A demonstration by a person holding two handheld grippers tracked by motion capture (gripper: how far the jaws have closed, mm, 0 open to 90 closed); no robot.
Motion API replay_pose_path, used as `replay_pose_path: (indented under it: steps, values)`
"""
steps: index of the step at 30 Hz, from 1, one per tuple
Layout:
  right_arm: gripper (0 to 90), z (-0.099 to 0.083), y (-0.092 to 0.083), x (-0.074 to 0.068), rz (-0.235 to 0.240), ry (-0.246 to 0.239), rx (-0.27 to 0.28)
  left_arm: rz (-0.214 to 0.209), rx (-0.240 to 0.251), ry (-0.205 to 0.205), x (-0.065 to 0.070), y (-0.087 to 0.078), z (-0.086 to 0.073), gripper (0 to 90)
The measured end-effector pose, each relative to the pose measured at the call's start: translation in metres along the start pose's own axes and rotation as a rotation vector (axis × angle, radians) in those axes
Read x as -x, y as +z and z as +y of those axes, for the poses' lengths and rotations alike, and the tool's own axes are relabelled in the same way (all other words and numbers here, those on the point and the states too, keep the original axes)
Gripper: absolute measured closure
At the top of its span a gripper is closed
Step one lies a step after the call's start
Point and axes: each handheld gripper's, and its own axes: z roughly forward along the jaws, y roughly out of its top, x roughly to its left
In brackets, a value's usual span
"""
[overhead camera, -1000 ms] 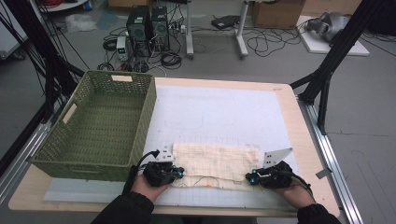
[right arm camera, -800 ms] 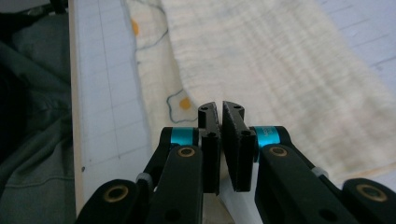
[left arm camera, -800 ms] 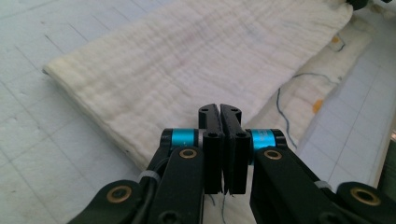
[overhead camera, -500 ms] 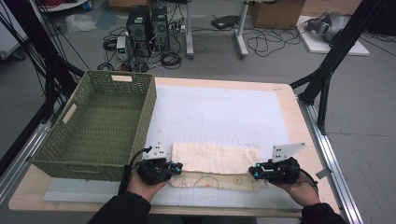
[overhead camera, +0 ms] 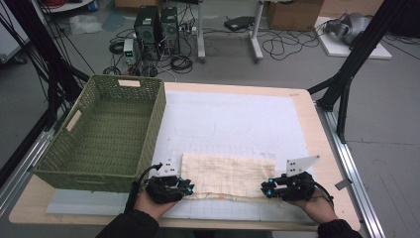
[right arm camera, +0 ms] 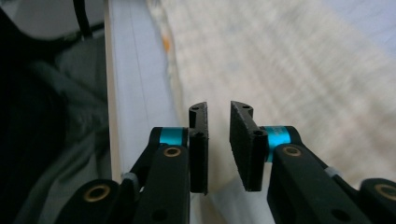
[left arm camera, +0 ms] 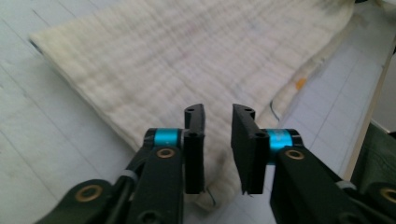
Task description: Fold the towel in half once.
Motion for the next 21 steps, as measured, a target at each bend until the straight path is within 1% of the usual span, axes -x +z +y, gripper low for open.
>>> replay_pose_path:
  steps: [1, 3, 4, 6, 8, 9, 10, 11, 12, 14, 16, 17, 18, 21]
  values:
    - [73.7, 0.002, 0.000, 0.002, -0.013, 0.000, 0.016, 0.005, 0.010, 0.007, -0.001, 0.000, 0.002, 72.6]
    - [72.6, 0.006, 0.001, 0.005, -0.009, 0.004, 0.036, 0.014, 0.025, 0.009, -0.003, 0.001, 0.006, 72.6]
    - [72.0, 0.007, 0.002, 0.006, -0.012, 0.007, 0.047, 0.023, 0.027, 0.023, -0.004, 0.002, 0.007, 72.6]
    - [70.4, 0.010, 0.004, 0.008, -0.012, 0.012, 0.060, 0.033, 0.037, 0.024, -0.008, 0.005, 0.010, 73.1]
    - [69.4, 0.012, 0.006, 0.013, -0.033, 0.016, 0.073, 0.036, 0.051, 0.023, -0.011, 0.008, 0.011, 73.2]
    - [68.9, 0.012, 0.007, 0.015, -0.036, 0.027, 0.075, 0.036, 0.055, 0.022, -0.012, 0.009, 0.011, 73.1]
    - [67.3, 0.013, 0.008, 0.018, -0.056, 0.031, 0.077, 0.036, 0.060, 0.022, -0.013, 0.010, 0.011, 72.6]
    - [65.7, 0.013, 0.008, 0.020, -0.073, 0.043, 0.086, 0.043, 0.057, 0.033, -0.014, 0.010, 0.011, 71.6]
    - [64.5, 0.013, 0.008, 0.022, -0.073, 0.062, 0.098, 0.052, 0.059, 0.034, -0.015, 0.011, 0.011, 70.0]
    - [61.0, 0.013, 0.007, 0.025, -0.097, 0.089, 0.118, 0.070, 0.072, 0.028, -0.015, 0.012, 0.011, 62.1]
    - [59.4, 0.011, 0.007, 0.027, -0.106, 0.114, 0.129, 0.072, 0.084, 0.038, -0.014, 0.012, 0.011, 60.3]
    - [58.7, 0.009, 0.006, 0.027, -0.123, 0.120, 0.138, 0.071, 0.087, 0.034, -0.013, 0.012, 0.011, 59.1]
    - [57.5, 0.006, 0.006, 0.027, -0.135, 0.125, 0.143, 0.076, 0.082, 0.039, -0.013, 0.012, 0.011, 57.4]
    - [56.8, 0.001, 0.006, 0.026, -0.150, 0.131, 0.136, 0.078, 0.073, 0.043, -0.014, 0.013, 0.009, 55.9]
